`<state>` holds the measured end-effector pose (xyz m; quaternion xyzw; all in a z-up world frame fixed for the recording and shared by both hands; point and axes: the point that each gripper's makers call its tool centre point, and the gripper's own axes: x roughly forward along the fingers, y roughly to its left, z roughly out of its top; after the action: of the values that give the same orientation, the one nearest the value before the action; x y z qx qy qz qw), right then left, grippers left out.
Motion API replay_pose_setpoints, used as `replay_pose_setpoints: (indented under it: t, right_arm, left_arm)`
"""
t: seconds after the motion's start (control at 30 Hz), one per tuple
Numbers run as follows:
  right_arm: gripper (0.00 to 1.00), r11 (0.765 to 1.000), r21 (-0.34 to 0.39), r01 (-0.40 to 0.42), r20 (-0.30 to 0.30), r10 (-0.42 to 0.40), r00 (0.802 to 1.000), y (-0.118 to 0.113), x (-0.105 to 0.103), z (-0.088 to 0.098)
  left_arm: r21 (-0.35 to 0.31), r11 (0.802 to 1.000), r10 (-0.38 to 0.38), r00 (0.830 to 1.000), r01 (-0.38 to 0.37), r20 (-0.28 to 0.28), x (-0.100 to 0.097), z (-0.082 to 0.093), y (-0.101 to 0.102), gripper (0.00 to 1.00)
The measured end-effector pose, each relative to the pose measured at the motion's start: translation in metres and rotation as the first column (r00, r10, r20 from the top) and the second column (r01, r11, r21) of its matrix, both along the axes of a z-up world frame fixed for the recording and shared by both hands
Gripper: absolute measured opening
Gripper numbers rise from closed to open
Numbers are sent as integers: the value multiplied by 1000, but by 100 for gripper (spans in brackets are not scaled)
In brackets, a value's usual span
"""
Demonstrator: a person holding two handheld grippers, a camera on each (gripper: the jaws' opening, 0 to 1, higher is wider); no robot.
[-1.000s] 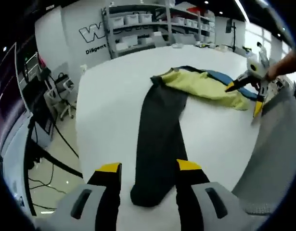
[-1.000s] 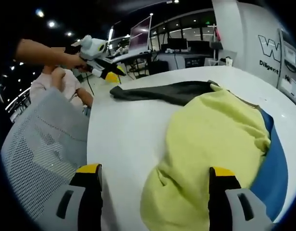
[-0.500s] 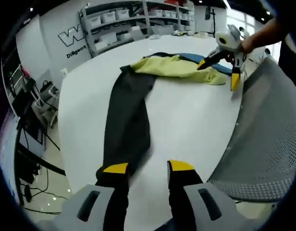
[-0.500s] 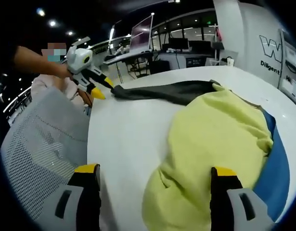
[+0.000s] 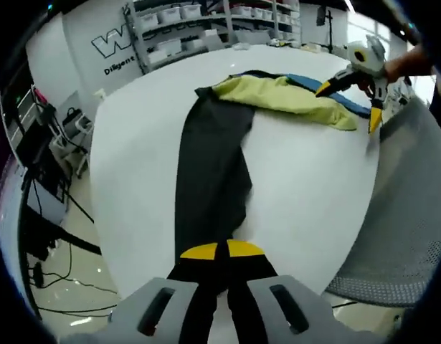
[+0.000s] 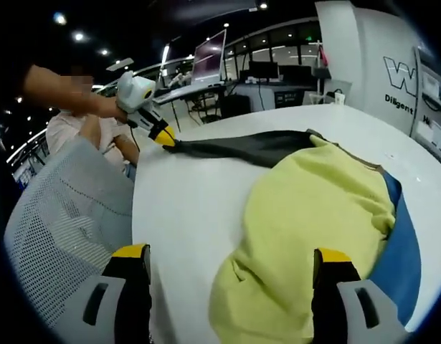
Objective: Fold the garment on the visible template until the final outline fits inside the template.
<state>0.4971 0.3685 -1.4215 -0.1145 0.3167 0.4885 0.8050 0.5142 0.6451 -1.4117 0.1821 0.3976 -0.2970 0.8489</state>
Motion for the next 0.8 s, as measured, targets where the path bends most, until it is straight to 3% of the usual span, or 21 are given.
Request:
replay_pose_setpoints:
  t: [0.1, 0.2, 0.3, 0.37, 0.5, 0.63, 0.67, 0.8]
  right_arm:
    - [92, 1000, 0, 9, -2, -9, 1000, 0, 2, 0]
    - [91, 1000, 6, 13, -5, -13, 1000, 2, 2, 1]
    - [91, 1000, 7, 13, -10, -13, 1000, 4, 2, 0]
    - [91, 1000, 6, 10, -9, -10, 1000, 5, 3, 0]
    - [91, 1000, 15, 13, -9, -13, 1000, 9, 5, 2]
    - [91, 1000, 17, 12, -8, -12, 1000, 11, 6, 2]
    - [91, 1000, 17, 12, -9, -12, 1000, 11, 7, 2]
    - [91, 1000, 18, 10, -8, -10, 1000, 11, 6, 3]
  left_arm:
    - [17, 1000, 24, 999, -24, 22, 10, 7, 13, 2]
    - [60, 990, 123, 992, -125, 34, 19, 6, 33, 10]
    - [82, 990, 111, 993, -115, 50, 18, 4, 34, 15]
    - [94, 992, 75, 994, -82, 78, 16, 6, 29, 15]
    - [105, 993, -70, 987, 55, 141, 5, 10, 5, 16]
    - [123, 983, -147, 987, 138, 66, -16, -7, -9, 12]
    - [125, 982, -154, 985, 144, 75, -17, -7, -10, 11]
    - [30, 988, -150, 985, 148, 84, -24, -1, -23, 14]
